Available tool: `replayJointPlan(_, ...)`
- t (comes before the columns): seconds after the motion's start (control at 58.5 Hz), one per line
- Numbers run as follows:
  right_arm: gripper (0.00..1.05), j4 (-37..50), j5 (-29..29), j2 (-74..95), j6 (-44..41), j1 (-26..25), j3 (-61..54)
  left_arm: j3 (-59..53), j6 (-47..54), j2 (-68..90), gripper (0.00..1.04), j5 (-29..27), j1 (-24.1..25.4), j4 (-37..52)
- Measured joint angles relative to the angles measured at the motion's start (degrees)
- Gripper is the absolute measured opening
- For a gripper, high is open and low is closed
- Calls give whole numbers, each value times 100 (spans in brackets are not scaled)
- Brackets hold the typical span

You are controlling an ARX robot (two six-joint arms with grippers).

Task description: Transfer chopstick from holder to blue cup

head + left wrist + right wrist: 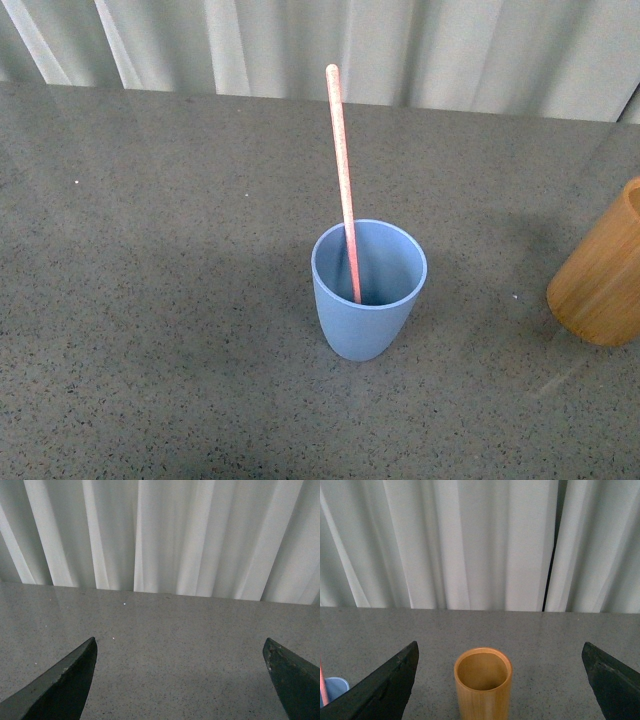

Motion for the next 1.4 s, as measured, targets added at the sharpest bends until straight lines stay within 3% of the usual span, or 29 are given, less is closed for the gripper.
replayJointPlan(1.402, 95, 0, 0, 0, 0, 0, 0, 0, 0, 0, 98, 2, 0, 0)
